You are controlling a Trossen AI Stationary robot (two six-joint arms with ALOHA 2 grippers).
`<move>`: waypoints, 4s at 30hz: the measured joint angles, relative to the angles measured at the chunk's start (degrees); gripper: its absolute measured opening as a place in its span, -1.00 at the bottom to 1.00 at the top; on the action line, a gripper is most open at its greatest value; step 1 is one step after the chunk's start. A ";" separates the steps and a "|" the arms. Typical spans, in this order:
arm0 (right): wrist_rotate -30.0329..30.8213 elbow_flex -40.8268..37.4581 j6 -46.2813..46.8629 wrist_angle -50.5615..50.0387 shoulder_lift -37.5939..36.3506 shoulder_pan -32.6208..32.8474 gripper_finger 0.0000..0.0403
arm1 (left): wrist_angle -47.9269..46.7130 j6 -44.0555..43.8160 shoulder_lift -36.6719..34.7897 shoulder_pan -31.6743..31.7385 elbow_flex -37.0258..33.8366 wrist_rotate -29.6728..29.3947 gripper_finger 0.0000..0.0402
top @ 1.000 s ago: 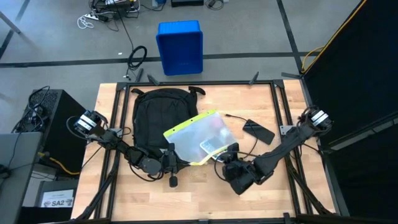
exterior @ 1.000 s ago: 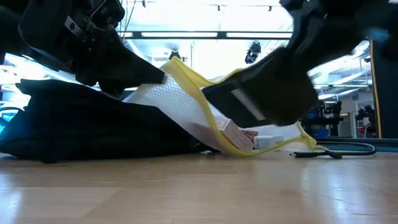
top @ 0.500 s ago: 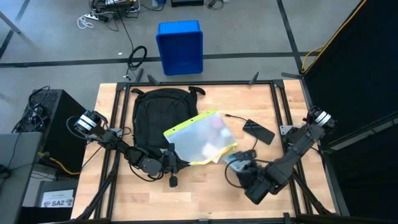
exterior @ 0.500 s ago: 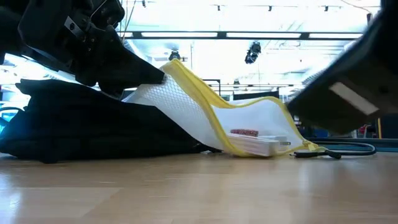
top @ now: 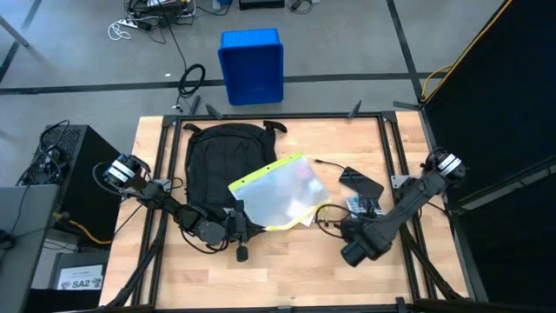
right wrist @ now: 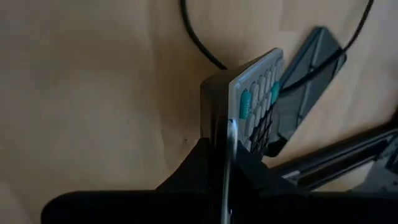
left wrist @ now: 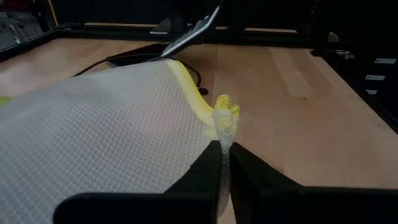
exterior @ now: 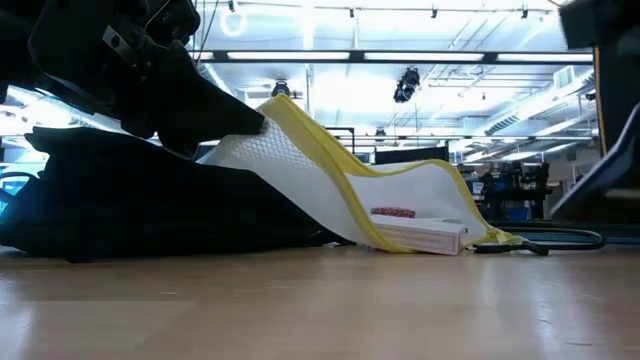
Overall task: Unpack backpack
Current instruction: Remove the gray calculator from the white zip bag, then remove the game card from the white zip bag
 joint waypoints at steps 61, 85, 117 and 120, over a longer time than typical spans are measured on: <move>3.42 -12.33 -18.35 57.00 0.11 -17.72 0.42 | 0.02 -0.04 0.04 0.00 0.00 0.04 -1.00; 3.68 -15.36 -20.28 65.95 5.96 -23.73 0.90 | 0.09 -0.46 0.04 0.00 0.00 1.38 -1.00; -13.00 -15.49 -19.92 51.67 -4.46 -13.39 0.37 | 0.01 -0.48 0.04 -0.02 -0.02 1.44 -1.00; -12.92 -15.66 -17.47 50.59 -4.07 -10.09 0.37 | -0.01 -0.48 0.04 -0.01 -0.02 1.44 -1.00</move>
